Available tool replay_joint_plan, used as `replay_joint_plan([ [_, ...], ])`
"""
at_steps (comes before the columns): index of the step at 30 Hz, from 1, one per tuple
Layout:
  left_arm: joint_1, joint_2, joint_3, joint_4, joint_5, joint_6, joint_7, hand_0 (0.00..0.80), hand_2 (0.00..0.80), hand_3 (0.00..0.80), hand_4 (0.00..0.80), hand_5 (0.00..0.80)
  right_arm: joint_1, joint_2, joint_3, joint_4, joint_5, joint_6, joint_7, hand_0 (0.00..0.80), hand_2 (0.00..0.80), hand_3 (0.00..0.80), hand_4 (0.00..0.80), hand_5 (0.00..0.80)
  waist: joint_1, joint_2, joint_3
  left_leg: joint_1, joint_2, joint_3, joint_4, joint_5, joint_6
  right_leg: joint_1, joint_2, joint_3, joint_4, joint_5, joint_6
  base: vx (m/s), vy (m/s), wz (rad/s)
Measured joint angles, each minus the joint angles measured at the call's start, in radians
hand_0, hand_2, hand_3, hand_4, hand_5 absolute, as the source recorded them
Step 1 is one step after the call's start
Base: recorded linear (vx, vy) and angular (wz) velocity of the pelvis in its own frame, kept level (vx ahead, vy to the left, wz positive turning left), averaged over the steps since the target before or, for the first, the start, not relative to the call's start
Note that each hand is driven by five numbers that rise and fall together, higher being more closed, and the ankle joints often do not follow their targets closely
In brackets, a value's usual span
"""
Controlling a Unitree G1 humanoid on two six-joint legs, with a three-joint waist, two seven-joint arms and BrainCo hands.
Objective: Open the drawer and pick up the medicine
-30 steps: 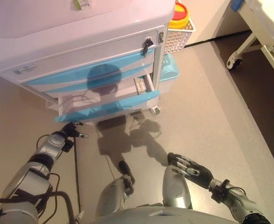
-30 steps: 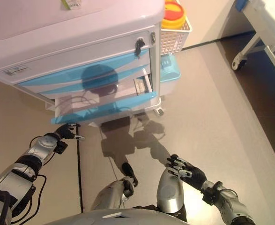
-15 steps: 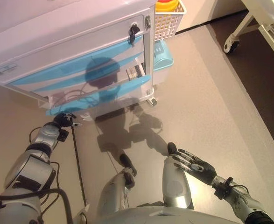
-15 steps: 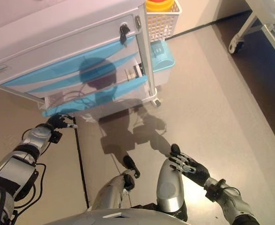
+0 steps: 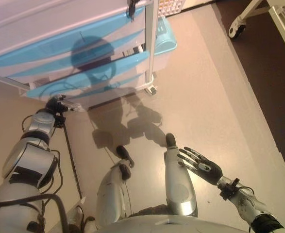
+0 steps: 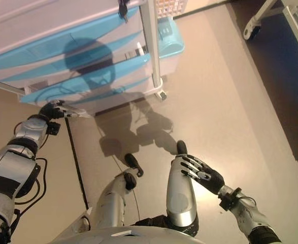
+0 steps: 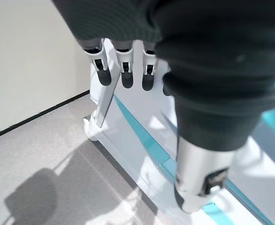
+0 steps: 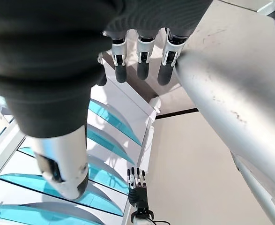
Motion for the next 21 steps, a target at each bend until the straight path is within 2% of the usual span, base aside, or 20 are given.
replay_joint_plan([
  [11,-0.121,0.003,-0.005,0.037,-0.047,0.002,0.022,0.000,0.000,0.000,0.000,0.000,-0.021,0.000,0.039,-0.015,0.056,-0.042,0.005,0.000,0.000,0.000,0.000,0.000,0.000,-0.006,0.013,-0.108,0.014,-0.009,0.083,-0.034,0.012,-0.082,0.003,0.010,0.029,0.003,0.006,-0.042,0.017,-0.01],
  [21,-0.197,0.037,-0.025,0.036,-0.066,0.003,0.048,0.000,0.000,0.000,0.000,0.000,-0.039,0.005,0.048,-0.001,0.080,-0.066,0.029,0.000,0.000,0.000,0.000,0.000,0.002,-0.006,0.014,-0.206,0.020,-0.018,0.168,-0.065,0.040,-0.158,-0.005,0.017,0.078,0.001,0.007,-0.004,0.015,0.02],
])
